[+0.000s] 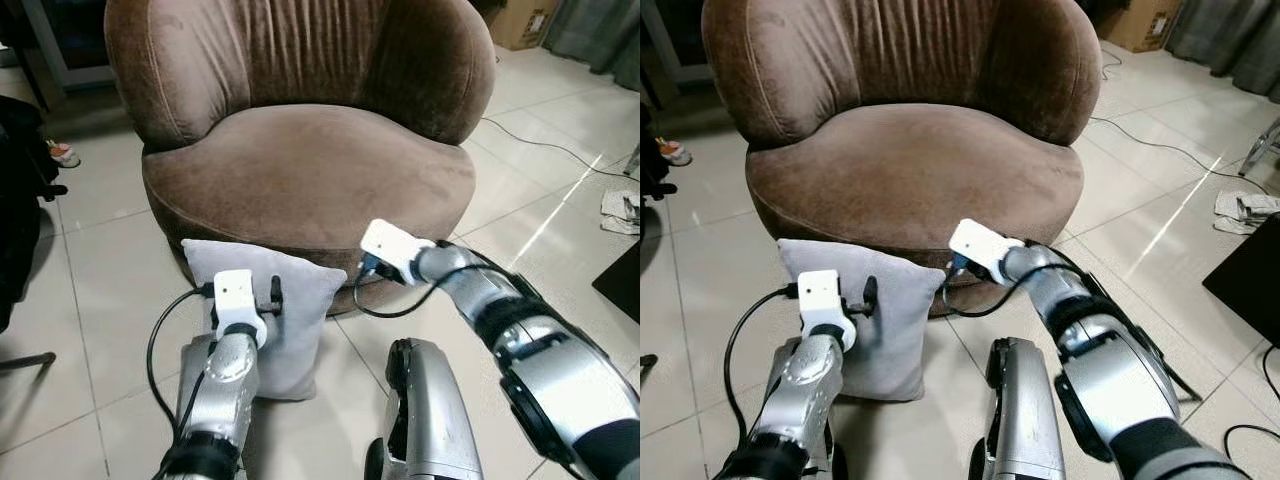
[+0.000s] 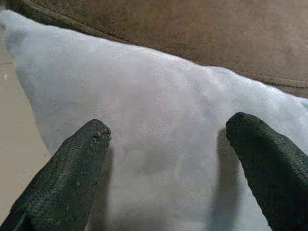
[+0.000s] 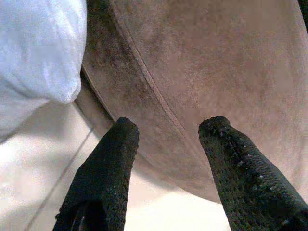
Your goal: Move the pillow to the sofa from floor
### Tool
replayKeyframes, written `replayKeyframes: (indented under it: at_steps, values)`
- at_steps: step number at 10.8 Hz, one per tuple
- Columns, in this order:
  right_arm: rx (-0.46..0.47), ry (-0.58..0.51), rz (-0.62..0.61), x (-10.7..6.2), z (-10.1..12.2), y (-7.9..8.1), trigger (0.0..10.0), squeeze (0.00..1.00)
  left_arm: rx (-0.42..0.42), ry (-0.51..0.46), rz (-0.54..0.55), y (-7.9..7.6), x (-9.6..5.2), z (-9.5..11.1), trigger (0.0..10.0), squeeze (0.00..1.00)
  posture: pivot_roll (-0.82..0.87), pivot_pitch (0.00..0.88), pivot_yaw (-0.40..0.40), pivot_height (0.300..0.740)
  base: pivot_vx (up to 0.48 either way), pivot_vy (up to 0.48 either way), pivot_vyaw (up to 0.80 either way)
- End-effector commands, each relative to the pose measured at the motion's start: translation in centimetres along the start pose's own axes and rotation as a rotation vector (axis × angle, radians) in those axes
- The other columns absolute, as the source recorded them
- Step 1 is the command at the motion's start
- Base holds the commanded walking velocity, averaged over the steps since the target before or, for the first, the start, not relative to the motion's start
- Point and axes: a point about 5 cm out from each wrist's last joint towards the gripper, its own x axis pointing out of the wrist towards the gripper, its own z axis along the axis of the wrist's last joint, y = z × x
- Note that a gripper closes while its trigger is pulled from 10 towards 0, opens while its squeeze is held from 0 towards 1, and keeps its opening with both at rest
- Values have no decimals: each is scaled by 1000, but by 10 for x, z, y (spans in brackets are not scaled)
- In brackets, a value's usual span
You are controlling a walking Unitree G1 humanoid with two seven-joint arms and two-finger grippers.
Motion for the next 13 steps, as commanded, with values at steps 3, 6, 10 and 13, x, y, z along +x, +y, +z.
replayKeyframes:
  at_steps: [3,6,10,13]
  values:
    - [-158,18,36,6,10,7,10000,0,13,-13,4,-1,-1,5,10000,0,-31,0,-119,411,0,0,0]
    - [-323,55,90,10,10,20,10000,0,13,-10,0,-3,-1,6,10000,0,-32,0,-120,411,0,0,0]
    - [-407,90,119,12,9,26,10000,0,5,-8,12,-2,-3,4,10000,0,-26,0,-134,411,0,0,0]
    - [-361,124,75,11,4,21,10000,1000,6,-7,16,-1,-3,5,10000,0,-22,0,-137,411,0,0,0]
